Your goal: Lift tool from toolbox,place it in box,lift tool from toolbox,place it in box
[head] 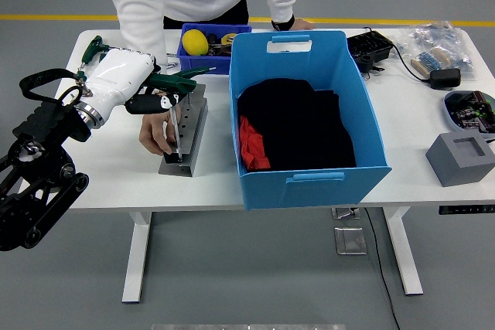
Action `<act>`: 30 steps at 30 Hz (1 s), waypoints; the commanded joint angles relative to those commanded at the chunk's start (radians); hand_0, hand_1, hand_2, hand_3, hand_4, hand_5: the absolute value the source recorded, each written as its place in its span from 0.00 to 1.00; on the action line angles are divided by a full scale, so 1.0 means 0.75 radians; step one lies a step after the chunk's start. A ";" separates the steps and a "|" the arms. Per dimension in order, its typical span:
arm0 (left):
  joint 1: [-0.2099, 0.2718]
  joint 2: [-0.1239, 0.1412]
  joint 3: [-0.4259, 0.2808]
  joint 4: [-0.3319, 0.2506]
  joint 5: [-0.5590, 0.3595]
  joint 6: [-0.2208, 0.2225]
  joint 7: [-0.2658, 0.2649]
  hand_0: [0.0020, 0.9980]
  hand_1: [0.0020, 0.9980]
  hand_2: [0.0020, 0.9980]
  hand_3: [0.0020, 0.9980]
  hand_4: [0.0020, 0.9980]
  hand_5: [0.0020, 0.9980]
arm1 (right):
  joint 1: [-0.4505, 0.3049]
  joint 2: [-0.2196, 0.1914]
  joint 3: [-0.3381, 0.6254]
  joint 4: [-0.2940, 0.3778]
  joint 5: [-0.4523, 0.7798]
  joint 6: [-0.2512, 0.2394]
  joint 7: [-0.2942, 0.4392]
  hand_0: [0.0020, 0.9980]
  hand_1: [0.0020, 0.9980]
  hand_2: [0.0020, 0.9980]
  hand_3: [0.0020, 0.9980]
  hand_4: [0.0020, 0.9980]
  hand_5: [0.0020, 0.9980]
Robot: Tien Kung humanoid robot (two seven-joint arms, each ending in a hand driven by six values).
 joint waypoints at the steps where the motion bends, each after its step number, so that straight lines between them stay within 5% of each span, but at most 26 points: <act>1: -0.001 0.002 0.000 -0.002 0.000 -0.001 -0.002 0.15 0.01 0.04 0.09 0.71 0.61 | 0.000 0.000 0.000 0.000 0.000 0.000 0.000 0.68 0.61 0.68 0.54 0.79 0.60; 30: -0.076 0.130 -0.079 -0.303 -0.001 -0.139 0.063 0.15 0.00 0.03 0.08 0.67 0.56 | -0.001 0.001 0.006 -0.002 -0.003 0.000 -0.001 0.68 0.61 0.68 0.54 0.79 0.60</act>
